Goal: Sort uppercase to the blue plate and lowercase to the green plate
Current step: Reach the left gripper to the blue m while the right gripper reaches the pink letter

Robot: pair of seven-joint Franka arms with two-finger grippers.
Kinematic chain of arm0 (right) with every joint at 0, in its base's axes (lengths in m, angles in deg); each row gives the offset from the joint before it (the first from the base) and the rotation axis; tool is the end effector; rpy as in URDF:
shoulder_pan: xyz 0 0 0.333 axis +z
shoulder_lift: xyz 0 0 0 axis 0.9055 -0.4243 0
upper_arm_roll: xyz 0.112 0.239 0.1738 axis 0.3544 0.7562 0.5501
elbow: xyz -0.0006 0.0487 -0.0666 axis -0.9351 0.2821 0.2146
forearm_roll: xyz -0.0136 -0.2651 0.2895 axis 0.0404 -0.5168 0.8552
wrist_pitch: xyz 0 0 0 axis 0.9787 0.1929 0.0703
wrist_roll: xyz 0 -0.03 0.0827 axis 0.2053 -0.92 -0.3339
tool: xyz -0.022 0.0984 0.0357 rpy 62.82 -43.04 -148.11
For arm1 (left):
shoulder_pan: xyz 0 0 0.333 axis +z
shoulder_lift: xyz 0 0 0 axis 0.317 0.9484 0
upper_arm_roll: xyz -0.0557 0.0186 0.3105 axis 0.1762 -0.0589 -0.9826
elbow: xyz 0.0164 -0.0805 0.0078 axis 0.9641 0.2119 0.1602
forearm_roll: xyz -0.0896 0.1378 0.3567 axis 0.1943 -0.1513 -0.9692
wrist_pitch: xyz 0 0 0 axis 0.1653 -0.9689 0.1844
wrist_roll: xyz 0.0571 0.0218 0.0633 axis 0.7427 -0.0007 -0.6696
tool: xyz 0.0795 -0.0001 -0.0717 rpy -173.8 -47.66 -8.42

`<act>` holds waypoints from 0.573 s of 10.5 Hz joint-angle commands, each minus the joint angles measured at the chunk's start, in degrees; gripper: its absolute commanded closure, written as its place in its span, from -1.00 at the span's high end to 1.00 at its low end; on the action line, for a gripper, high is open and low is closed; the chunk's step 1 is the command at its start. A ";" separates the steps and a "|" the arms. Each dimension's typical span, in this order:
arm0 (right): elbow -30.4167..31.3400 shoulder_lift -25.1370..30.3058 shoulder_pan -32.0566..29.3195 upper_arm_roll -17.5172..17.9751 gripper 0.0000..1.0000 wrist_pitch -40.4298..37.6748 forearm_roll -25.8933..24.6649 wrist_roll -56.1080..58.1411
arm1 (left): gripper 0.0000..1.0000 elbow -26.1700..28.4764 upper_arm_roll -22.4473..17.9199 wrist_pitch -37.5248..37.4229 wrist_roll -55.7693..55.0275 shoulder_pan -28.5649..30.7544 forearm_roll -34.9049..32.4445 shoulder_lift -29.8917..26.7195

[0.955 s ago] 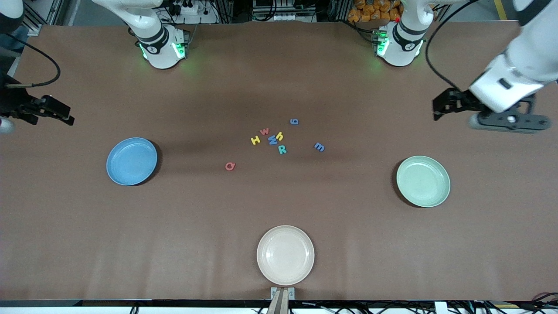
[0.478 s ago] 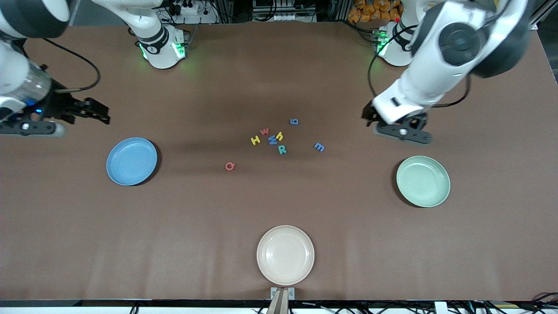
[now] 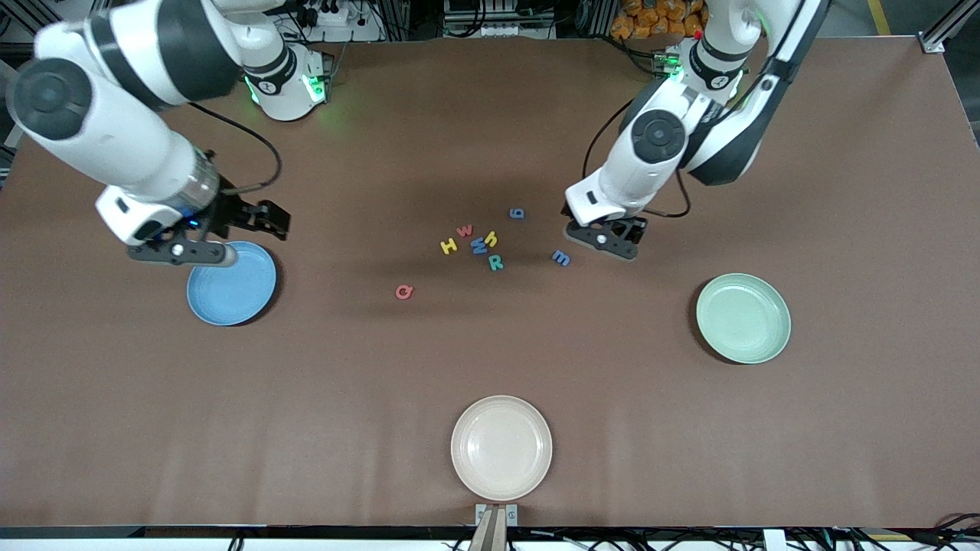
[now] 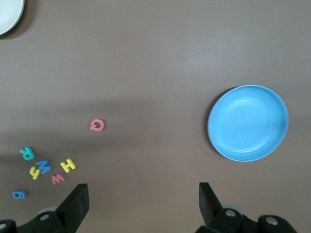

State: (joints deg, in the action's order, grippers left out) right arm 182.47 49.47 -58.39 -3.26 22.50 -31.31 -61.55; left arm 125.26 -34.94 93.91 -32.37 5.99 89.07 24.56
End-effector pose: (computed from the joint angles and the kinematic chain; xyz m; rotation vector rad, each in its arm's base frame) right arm 0.5652 0.1812 0.5051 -3.1212 0.1183 0.1197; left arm 0.4611 -0.3431 0.3166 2.9891 -0.6395 -0.0885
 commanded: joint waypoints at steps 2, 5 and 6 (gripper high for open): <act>-0.48 -8.81 3.95 -0.03 1.00 8.50 -0.68 -7.73 | 1.00 -0.89 -0.02 4.12 -9.92 -4.56 -9.46 6.17; -0.39 -16.47 6.06 -0.20 1.00 19.93 -3.22 -11.78 | 1.00 -1.33 -2.82 9.11 -10.31 -6.84 -13.28 11.45; -0.39 -18.75 6.24 -0.20 1.00 21.61 -3.32 -12.92 | 1.00 -1.33 -3.44 11.57 -10.40 -7.02 -13.37 12.86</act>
State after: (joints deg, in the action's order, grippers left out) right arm 183.33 33.94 -52.70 -3.28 42.20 -33.31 -71.93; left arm 125.10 -36.94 102.60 -41.70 -0.02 77.41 34.83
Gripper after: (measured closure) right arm 0.000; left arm 0.000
